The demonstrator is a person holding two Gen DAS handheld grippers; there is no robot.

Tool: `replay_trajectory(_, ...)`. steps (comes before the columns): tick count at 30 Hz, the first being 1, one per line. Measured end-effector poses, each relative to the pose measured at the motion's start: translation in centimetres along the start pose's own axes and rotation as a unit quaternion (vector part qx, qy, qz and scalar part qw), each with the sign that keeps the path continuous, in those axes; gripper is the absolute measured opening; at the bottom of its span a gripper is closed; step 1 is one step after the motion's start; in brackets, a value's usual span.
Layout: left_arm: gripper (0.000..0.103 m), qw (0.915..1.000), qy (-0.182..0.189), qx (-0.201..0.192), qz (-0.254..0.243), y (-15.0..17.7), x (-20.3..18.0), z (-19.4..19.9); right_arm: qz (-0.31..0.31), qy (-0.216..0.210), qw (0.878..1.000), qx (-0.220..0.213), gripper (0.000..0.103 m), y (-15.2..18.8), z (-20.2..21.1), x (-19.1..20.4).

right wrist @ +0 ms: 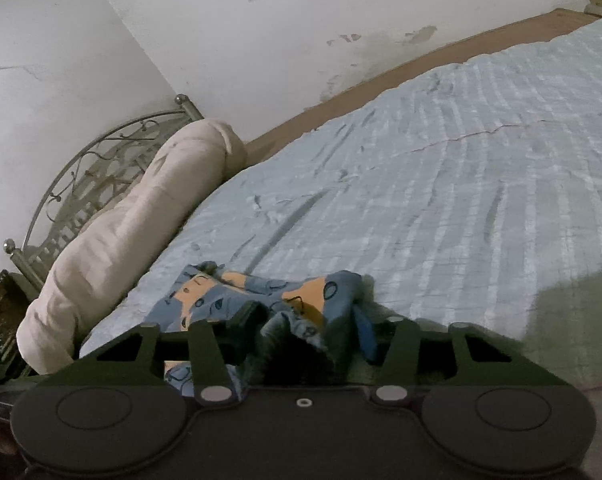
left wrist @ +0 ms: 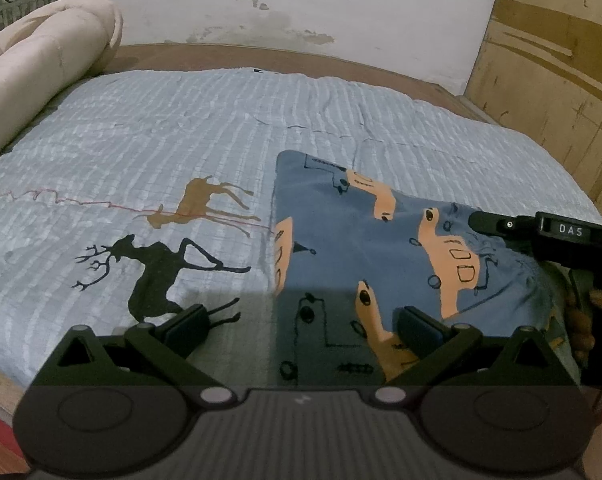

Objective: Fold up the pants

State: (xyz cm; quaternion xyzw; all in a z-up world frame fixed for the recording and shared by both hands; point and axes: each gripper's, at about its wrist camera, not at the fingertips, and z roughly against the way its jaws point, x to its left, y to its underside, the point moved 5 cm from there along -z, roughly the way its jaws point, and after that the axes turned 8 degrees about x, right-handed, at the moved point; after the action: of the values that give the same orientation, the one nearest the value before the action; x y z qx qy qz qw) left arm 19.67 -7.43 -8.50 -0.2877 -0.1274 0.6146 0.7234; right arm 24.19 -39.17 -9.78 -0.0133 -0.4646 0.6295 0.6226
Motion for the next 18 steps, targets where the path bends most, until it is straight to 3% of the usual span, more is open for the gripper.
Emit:
replay_trajectory(7, 0.102, 0.9999, 0.007, -0.005, 0.010, -0.4, 0.4, 0.8, 0.013, 0.007, 1.000, 0.003, 0.038, 0.3, -0.1, 0.2)
replay_trajectory(11, 0.089, 0.9996, 0.018, -0.007, 0.021, -0.9, 0.5, 1.3, 0.016, 0.008, 1.000, 0.002, 0.037, 0.4, -0.2, 0.4)
replay_trajectory(18, 0.075, 0.9996, 0.016, 0.004, 0.024, -1.1, 0.0, 0.9, 0.016, 0.007, 1.000, 0.002, 0.037, 0.4, -0.2, 0.4)
